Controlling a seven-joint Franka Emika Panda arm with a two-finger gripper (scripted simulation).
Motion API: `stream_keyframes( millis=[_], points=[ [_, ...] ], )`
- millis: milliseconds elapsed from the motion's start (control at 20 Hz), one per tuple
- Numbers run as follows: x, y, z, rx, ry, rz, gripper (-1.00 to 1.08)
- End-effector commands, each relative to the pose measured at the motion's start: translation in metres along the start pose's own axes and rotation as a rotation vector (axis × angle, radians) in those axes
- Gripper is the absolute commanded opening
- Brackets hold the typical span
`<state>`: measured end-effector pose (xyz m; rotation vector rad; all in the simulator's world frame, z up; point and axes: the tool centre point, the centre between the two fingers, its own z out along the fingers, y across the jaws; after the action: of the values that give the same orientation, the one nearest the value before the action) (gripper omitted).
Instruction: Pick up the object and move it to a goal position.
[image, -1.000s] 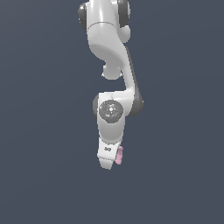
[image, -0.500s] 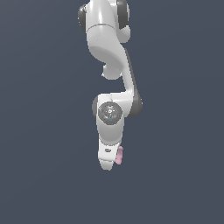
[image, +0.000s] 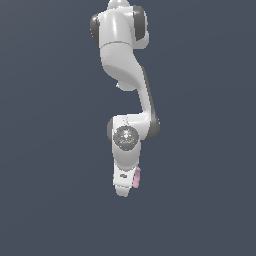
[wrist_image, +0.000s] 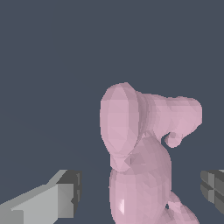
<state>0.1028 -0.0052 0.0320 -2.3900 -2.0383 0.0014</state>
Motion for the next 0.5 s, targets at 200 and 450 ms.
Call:
stream_keyframes(
  millis=[200, 450],
  points=[
    [0.0, 0.0014, 0.011, -0.001, 0.0, -0.001, 1.0],
    [0.0001, 0.0015, 0.0107, -0.001, 0.0, -0.001, -1.0]
  ],
)
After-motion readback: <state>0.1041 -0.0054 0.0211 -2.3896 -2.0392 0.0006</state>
